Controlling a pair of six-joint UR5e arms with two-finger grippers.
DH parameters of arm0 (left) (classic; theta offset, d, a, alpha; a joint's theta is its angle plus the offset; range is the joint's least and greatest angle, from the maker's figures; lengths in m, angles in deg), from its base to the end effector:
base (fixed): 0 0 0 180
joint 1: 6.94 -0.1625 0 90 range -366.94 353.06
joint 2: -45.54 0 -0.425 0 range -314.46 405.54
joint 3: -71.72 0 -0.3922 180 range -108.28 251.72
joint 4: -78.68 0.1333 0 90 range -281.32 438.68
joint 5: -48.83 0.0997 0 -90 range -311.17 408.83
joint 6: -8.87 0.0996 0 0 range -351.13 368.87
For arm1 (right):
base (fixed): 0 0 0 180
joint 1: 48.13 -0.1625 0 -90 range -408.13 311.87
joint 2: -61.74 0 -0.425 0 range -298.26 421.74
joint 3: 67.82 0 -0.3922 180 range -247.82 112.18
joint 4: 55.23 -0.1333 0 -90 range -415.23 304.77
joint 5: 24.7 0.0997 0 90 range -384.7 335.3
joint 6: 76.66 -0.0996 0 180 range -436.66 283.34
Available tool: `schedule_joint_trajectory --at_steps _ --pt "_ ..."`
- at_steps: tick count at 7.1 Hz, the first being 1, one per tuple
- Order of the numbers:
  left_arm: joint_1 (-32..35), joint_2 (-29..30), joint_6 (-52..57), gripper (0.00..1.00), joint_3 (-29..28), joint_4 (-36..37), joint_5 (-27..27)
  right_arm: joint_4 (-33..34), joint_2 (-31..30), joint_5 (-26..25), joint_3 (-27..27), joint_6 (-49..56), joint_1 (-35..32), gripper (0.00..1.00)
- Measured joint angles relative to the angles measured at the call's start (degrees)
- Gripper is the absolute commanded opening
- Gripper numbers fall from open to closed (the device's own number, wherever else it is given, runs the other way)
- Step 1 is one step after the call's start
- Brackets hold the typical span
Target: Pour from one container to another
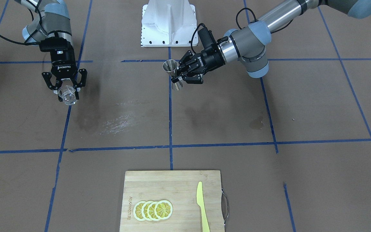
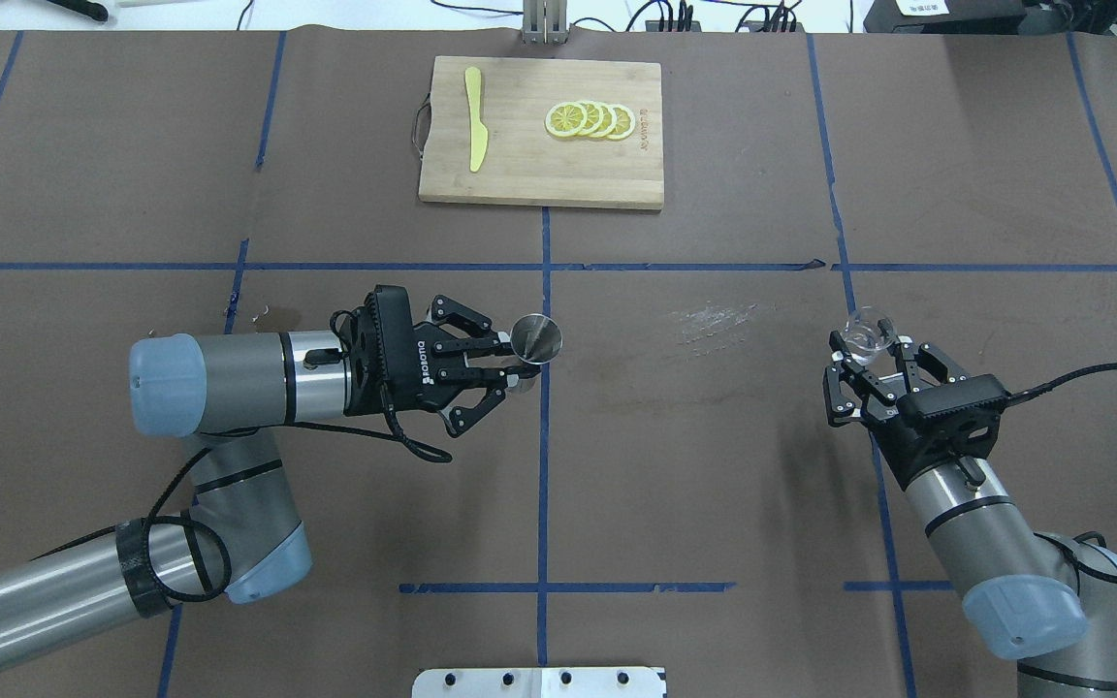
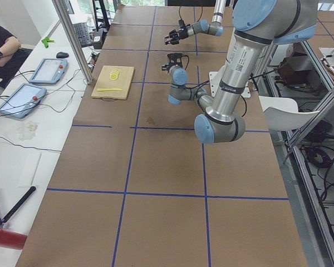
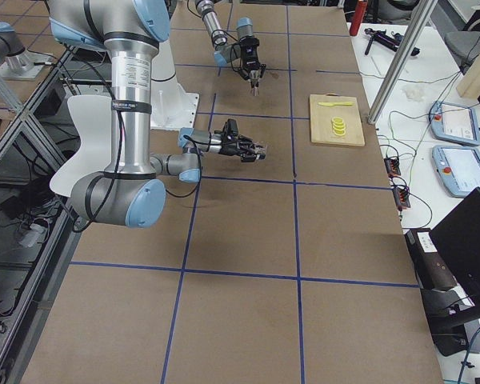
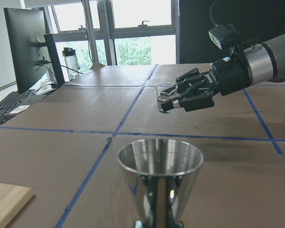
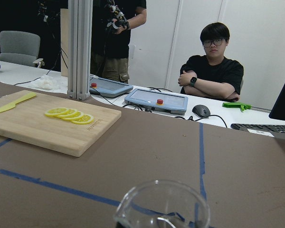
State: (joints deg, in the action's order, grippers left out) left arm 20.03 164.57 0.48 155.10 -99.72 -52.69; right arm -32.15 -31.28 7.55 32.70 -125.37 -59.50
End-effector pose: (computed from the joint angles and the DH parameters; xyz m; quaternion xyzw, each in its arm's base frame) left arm 0.5053 -0.3844 0.2567 0.6318 0.5243 0.3327 0.4640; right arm -0.3928 -0.3009 0.4540 0.5796 -0.3040 0.1021 0.7492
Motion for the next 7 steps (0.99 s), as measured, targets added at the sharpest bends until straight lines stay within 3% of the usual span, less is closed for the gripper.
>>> schedule_joint_trajectory --at_steps 4,7 --pt "-3.33 0.9 -0.28 0.0 0.03 0.51 5.55 3.37 2.05 0.63 6.3 9.48 -0.09 0.0" --pt "-4.23 1.43 -5.59 0.0 -0.15 0.89 6.61 15.27 10.73 -2.98 7.66 10.02 -0.1 0.0"
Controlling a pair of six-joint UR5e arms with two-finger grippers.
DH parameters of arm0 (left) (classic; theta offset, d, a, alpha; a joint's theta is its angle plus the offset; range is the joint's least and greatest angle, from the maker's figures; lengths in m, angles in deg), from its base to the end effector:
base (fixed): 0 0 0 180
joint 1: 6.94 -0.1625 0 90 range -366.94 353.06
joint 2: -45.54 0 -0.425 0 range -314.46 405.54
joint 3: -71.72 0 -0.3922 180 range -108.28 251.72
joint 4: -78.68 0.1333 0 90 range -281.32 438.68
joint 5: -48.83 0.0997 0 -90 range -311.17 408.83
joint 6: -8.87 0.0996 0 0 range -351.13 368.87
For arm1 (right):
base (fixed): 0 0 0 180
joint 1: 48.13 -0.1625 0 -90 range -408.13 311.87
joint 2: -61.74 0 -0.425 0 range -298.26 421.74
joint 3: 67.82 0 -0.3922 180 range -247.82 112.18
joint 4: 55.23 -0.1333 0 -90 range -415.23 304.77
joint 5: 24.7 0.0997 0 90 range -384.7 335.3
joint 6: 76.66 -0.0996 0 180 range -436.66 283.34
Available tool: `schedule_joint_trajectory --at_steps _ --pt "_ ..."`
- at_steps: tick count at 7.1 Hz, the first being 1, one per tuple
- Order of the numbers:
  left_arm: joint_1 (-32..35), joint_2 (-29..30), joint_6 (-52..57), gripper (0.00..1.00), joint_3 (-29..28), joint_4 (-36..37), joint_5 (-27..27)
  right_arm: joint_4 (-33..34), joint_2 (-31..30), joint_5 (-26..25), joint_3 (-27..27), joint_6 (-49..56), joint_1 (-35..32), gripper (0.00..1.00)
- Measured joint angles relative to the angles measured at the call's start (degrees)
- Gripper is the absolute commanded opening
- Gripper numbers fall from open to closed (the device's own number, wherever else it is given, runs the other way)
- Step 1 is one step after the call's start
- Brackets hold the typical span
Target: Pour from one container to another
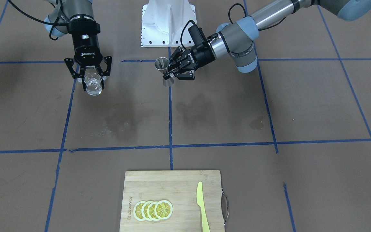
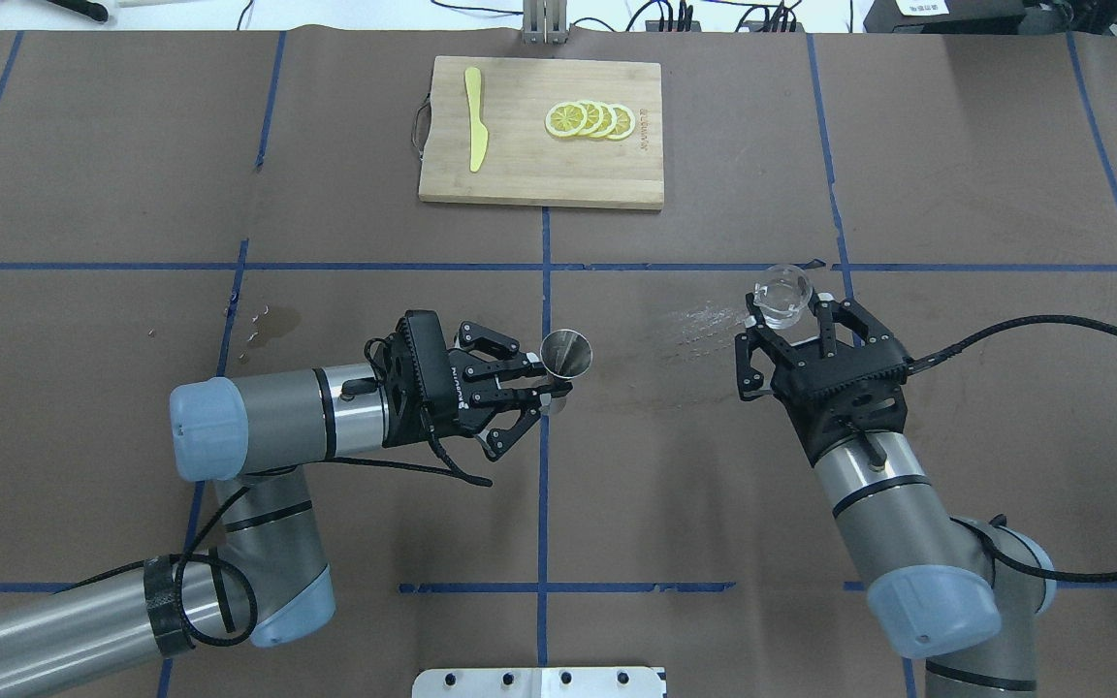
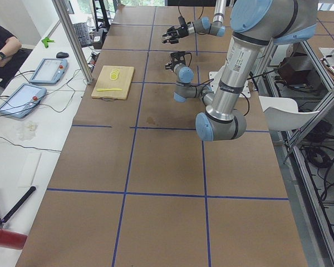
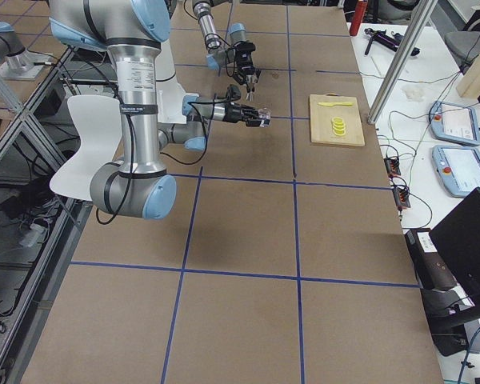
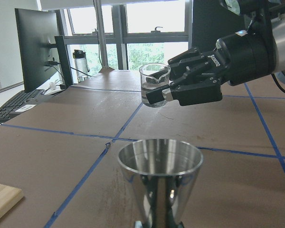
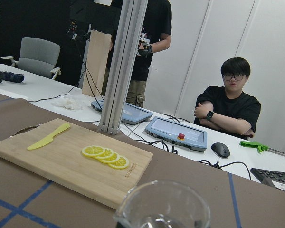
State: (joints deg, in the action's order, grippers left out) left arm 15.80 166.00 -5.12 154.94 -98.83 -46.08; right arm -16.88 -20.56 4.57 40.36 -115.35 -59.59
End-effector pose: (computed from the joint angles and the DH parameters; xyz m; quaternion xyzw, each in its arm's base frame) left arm 0.5338 -0.3590 0.2425 0.6099 0.5551 0.2847 0.4888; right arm -0.4256 -0.3109 0.3256 0.6178 -0.2559 0.0683 0.7404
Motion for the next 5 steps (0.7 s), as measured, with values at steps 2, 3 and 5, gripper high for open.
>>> schedule_joint_trajectory --at_steps 2,3,5 --pt "-0.28 0.13 -0.69 0.0 -0.21 0.11 0.17 7.37 4.39 -2.9 0.76 0.04 0.12 0.0" --pt "-0.46 0.18 -0.75 0.0 -0.35 0.14 0.4 11.08 5.73 -3.43 1.7 0.1 0.2 0.0" --pt "-0.77 0.21 -0.77 0.0 -0.41 0.11 0.83 21.95 10.0 -4.59 3.53 0.18 0.53 0.0"
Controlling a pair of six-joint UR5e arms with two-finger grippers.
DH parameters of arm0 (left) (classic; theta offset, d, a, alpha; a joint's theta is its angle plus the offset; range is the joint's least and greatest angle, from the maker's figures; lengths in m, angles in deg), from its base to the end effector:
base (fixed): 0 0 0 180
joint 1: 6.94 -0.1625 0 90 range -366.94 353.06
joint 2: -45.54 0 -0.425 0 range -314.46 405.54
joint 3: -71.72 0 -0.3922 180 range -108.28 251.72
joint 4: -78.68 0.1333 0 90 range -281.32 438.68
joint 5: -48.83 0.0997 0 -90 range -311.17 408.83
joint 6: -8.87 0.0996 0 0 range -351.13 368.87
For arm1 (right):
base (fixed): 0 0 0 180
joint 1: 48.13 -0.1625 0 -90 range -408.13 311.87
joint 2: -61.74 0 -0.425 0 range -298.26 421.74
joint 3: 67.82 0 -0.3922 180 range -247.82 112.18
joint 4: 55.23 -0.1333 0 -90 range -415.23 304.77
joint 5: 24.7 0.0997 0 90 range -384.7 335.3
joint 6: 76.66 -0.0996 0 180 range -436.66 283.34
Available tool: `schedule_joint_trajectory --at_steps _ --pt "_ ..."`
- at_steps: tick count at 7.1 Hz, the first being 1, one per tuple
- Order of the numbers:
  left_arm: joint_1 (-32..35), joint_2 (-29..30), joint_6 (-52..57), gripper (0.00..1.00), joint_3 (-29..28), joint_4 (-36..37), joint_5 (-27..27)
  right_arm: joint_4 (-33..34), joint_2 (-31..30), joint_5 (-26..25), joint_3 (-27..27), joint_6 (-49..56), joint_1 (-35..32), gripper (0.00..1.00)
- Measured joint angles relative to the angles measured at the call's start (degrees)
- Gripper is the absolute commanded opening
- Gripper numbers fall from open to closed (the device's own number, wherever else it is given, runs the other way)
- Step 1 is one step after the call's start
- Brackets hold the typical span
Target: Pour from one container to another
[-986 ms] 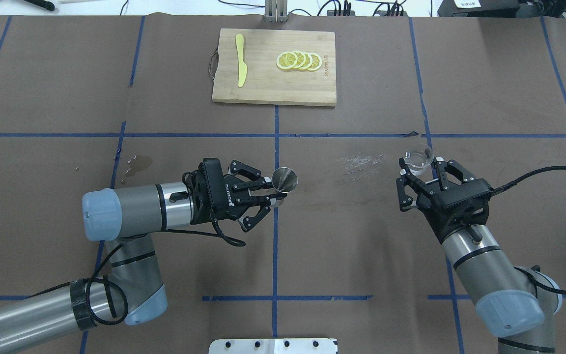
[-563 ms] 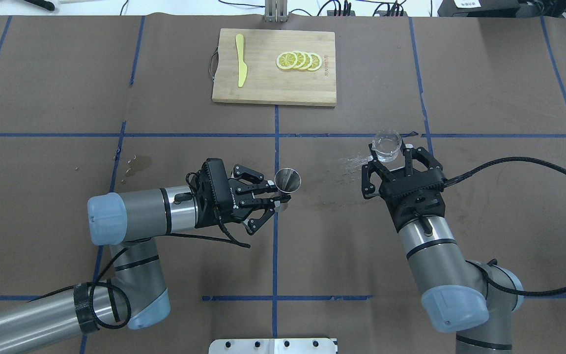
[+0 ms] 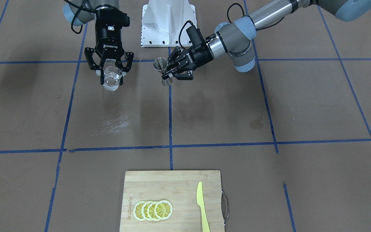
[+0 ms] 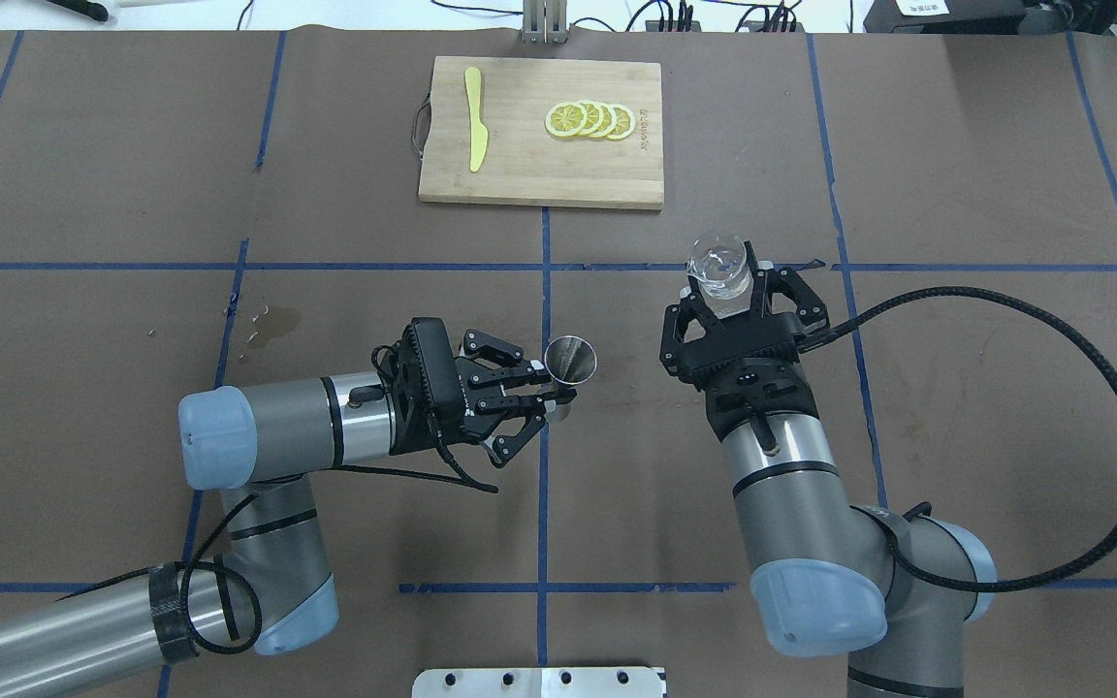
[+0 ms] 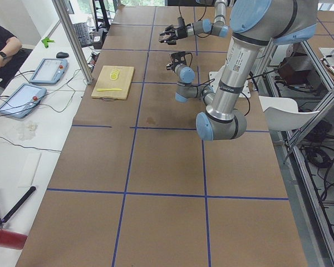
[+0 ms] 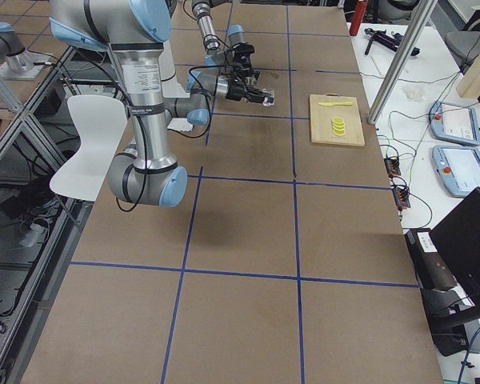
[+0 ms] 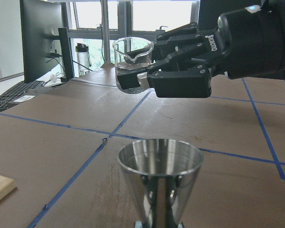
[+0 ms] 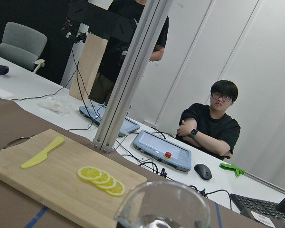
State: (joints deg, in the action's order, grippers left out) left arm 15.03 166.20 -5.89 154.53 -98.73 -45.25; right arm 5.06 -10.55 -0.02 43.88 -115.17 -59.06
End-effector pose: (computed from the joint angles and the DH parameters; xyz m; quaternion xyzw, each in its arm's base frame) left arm 0.5405 -0.3542 0.2433 0.6040 0.5594 0.2804 0.4936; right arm -0.4551 -0.3158 0.2400 0.6276 -0.1782 0.0468 0.7564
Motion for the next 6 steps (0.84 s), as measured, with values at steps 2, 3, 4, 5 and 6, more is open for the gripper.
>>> schedule_joint_trajectory --at_steps 2,3,4,5,6 --pt "-0.18 0.01 0.0 0.0 -0.01 0.03 0.11 7.64 3.87 -0.97 0.58 0.08 0.57 0.0" --pt "-0.21 -0.01 0.0 0.0 -0.02 0.04 0.13 11.02 5.58 -1.5 0.74 0.79 0.88 0.0" --pt "-0.24 -0.05 0.0 0.0 -0.02 0.04 0.13 13.8 7.05 -2.81 0.8 2.4 1.63 0.0" --pt "-0.25 -0.05 0.0 0.0 -0.02 0.04 0.13 15.19 7.82 -4.1 0.8 3.83 2.71 0.0" --pt "-0.26 -0.03 0.0 0.0 -0.02 0.04 0.13 15.74 8.09 -4.9 0.8 5.11 3.87 0.0"
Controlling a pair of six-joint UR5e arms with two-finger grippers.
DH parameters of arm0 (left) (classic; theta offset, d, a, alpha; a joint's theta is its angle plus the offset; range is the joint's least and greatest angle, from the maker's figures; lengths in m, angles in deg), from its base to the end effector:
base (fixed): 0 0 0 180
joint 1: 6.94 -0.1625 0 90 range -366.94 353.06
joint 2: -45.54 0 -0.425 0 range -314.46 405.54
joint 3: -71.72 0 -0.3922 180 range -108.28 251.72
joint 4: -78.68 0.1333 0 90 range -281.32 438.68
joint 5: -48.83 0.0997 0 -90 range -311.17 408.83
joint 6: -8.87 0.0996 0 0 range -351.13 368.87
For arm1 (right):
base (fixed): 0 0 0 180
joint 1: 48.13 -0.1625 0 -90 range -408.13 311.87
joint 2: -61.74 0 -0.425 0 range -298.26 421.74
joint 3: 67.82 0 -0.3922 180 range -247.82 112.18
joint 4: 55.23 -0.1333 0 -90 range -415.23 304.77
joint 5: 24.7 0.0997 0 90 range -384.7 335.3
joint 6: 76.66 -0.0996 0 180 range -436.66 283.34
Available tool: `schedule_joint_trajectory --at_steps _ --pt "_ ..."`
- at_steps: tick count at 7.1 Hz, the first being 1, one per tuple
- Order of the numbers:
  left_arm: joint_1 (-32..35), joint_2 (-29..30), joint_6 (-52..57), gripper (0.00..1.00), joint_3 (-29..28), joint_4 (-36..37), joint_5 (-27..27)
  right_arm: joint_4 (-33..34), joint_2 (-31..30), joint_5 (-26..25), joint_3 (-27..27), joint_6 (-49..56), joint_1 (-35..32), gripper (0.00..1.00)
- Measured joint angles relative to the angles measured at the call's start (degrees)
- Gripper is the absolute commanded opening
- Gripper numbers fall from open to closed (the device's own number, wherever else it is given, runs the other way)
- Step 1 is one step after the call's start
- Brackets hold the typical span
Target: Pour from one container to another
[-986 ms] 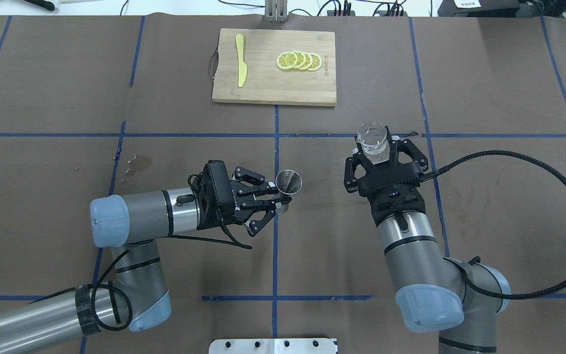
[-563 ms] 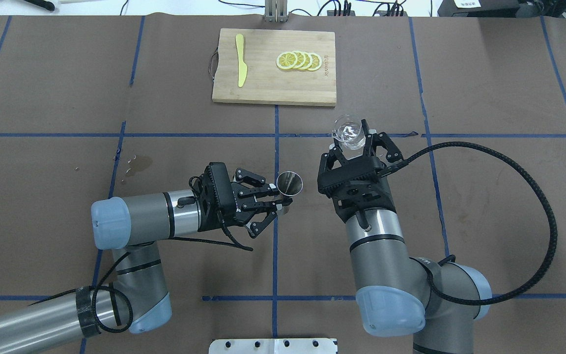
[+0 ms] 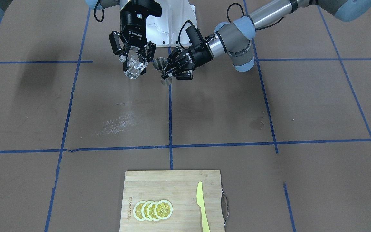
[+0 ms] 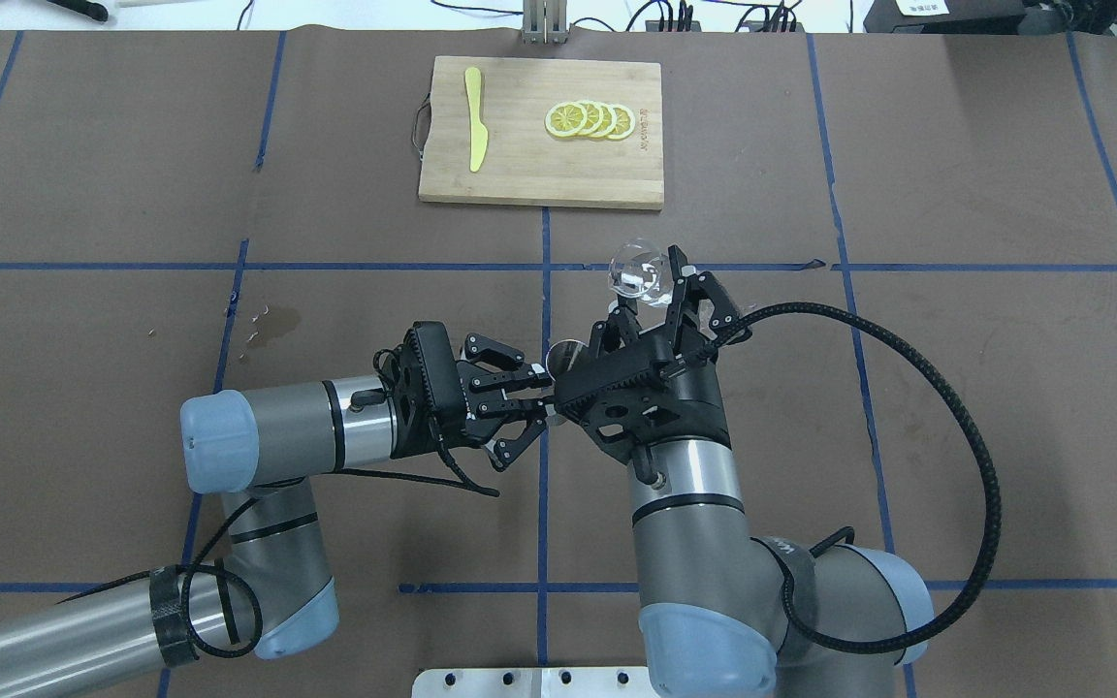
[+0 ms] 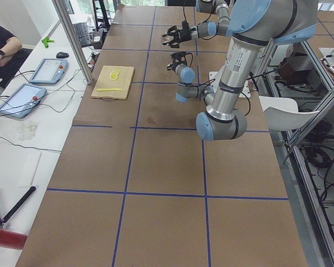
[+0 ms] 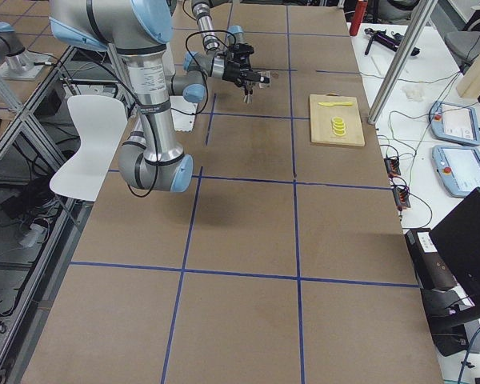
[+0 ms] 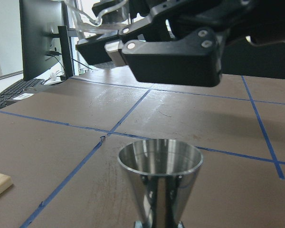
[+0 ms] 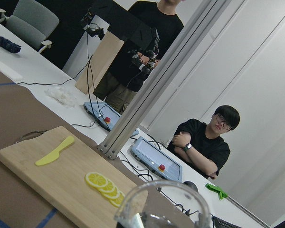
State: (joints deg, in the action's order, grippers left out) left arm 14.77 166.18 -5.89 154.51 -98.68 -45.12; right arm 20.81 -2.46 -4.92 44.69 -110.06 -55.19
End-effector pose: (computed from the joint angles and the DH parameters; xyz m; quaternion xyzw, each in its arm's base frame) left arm 0.5422 -0.3520 0.2437 0.6029 0.5600 0.2809 0.4940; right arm -0.4902 -0.2895 0.1797 0.6413 -0.0997 -0.0233 0.7604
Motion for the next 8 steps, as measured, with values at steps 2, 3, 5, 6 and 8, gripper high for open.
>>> schedule_joint_trajectory --at_steps 2,3,5,6,8 --pt "0.02 0.03 0.0 0.0 0.0 0.0 0.0 0.58 0.11 -1.54 -0.18 2.36 2.33 0.0" --pt "0.02 0.03 0.0 0.0 0.0 -0.02 0.0 1.31 0.13 -2.13 -0.2 2.87 3.1 0.0" --pt "0.0 0.03 0.0 0.0 0.0 -0.08 0.0 3.44 0.16 -2.95 -0.17 3.16 3.96 0.0" --pt "0.0 0.03 0.0 0.0 0.0 -0.08 0.0 4.67 0.19 -3.38 -0.13 3.55 4.24 0.0" --pt "0.02 0.03 0.0 0.0 0.02 -0.09 0.0 5.95 0.21 -3.81 -0.11 5.23 4.45 0.0"
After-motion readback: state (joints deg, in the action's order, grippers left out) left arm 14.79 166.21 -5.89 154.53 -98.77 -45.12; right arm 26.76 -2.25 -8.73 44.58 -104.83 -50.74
